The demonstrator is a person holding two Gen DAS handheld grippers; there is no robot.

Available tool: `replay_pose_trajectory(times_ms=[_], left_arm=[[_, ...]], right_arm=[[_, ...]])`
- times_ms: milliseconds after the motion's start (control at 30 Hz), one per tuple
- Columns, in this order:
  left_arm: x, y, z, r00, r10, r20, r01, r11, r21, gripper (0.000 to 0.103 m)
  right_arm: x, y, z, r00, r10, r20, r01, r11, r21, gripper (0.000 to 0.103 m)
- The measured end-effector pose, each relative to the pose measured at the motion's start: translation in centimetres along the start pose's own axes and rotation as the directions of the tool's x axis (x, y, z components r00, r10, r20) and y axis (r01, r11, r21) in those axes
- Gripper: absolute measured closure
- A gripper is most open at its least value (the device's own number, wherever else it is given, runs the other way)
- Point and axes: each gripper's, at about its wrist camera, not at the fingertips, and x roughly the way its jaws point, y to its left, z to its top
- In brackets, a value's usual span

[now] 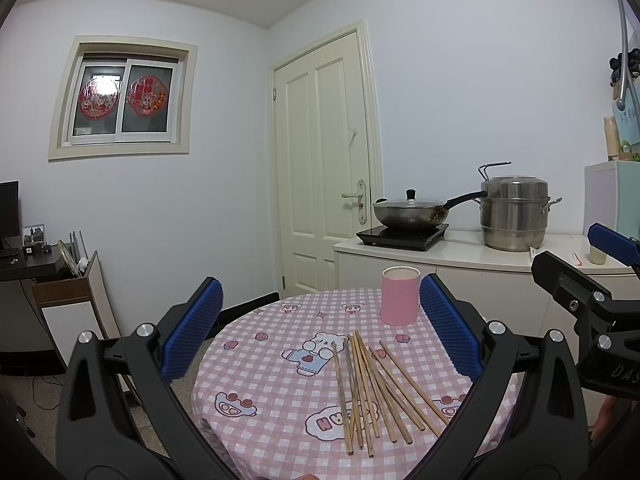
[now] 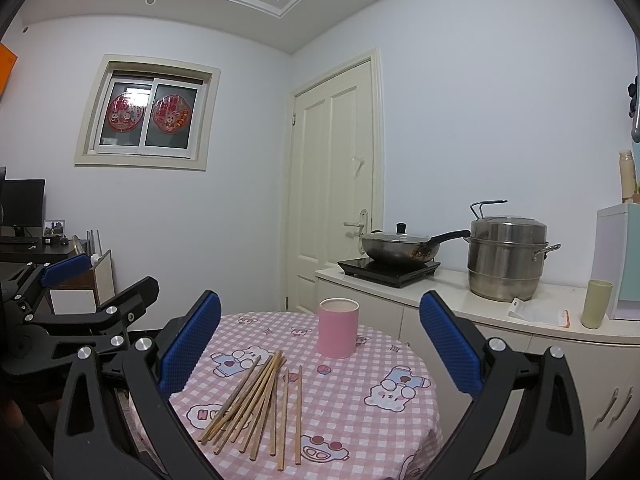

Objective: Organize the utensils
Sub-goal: 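Move both tools down toward the pile of wooden chopsticks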

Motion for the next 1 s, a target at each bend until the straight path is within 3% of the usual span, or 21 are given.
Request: replay_pose_trajectory(times_ms=[1000], left_arm=[[1.7,-1.2,-1.5,1.000,-0.022,-0.020,0.022,1.000,0.008,0.006]], right_arm=[[1.0,-0.1,-0.5,1.000,-0.011,-0.010,0.011,1.000,0.003,0.007]])
